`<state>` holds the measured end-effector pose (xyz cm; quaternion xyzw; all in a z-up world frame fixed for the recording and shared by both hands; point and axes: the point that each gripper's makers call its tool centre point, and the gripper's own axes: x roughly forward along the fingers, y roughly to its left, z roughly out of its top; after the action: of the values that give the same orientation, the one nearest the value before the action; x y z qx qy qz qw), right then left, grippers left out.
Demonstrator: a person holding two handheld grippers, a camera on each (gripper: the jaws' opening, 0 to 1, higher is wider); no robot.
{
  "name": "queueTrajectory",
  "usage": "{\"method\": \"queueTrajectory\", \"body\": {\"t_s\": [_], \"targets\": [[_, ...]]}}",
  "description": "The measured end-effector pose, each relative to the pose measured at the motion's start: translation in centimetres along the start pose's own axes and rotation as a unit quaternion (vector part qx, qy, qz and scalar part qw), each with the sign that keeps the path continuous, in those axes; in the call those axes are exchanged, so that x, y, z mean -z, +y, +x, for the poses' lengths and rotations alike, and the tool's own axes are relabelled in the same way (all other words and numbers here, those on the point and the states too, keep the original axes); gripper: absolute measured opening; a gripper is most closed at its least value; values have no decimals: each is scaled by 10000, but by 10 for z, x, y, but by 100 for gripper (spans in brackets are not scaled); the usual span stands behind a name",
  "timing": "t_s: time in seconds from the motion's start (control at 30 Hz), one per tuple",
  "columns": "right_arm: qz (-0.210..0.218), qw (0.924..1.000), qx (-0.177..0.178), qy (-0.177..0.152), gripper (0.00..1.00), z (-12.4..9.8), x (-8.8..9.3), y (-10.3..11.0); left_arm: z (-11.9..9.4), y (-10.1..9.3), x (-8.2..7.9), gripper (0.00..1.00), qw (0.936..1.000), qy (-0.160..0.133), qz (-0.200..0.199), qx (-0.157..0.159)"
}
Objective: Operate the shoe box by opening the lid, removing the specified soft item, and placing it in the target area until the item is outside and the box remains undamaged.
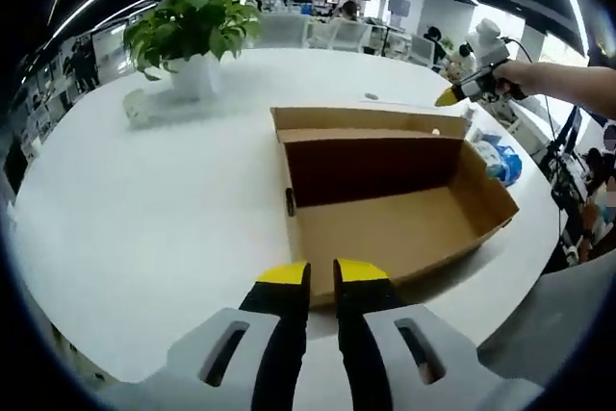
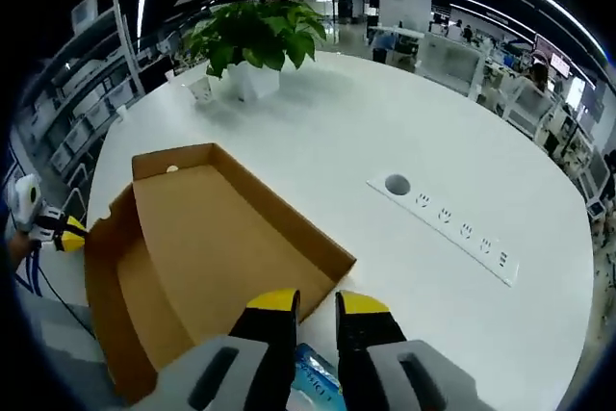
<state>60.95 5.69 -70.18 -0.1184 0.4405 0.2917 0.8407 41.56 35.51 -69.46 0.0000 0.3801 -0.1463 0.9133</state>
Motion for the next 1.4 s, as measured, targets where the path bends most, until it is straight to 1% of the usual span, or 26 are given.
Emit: {"method": "queueTrajectory", "body": {"t_s": [0.07,0.17,0.23,0.3,0.37,0.5,0.6,0.63,0.67,0.7,0.77,0.87,0.93,1.0,1.03,1.07,1.13,1.17,1.23,1.3,1.4], "targets": [[123,9999,-62,-30,11,5,1,4,0,0,-1,7,9999,33,161,-44],[112,9999,-29,77,12,13,5,5,1,3,-2,5,9999,31,121,-102],[147,9999,30,74,12,19,3,1,-1,3,-4,7,9999,-9,80,-137],[168,9998,37,55,13,21,1,2,-2,6,-5,10,9995,-74,163,-254],[148,9998,73,57,14,24,0,1,1,8,-4,13,9995,-72,153,-248],[240,9996,84,114,16,29,2,-1,9,11,1,13,9996,63,153,-215],[243,9995,97,182,17,35,7,0,14,11,2,10,9996,124,161,-199],[215,9994,183,206,16,35,9,-2,15,12,3,8,9994,159,197,-231],[107,9994,266,196,14,36,8,-4,18,17,5,6,9984,278,377,-328],[77,9992,330,208,11,36,8,-6,19,15,7,6,9982,344,421,-264],[80,9990,344,274,11,37,9,-6,22,16,7,6,9982,374,361,-289],[134,9986,471,211,12,37,8,-10,25,20,8,5,9986,406,118,-310],[122,9980,577,228,14,37,8,-14,25,19,8,4,9984,434,87,-346],[-25,9967,793,163,18,37,6,-21,25,19,8,3,9979,488,125,-400],[-122,9955,930,105,18,36,4,-25,25,20,9,3,9976,515,127,-446],[-180,9952,956,89,18,36,4,-26,24,20,9,2,9974,521,113,-481],[-46,9949,999,105,20,36,5,-26,22,20,9,2,9973,514,41,-526],[2,9938,1103,163,20,35,7,-29,23,20,9,2,9973,510,1,-532],[27,9939,1093,135,22,34,6,-29,21,20,10,1,9972,492,-113,-554],[123,9955,940,-12,22,33,0,-24,20,18,10,1,9969,473,-116,-616],[114,9955,939,-69,21,25,-3,-23,19,19,10,1,9966,456,-180,-663]]}}
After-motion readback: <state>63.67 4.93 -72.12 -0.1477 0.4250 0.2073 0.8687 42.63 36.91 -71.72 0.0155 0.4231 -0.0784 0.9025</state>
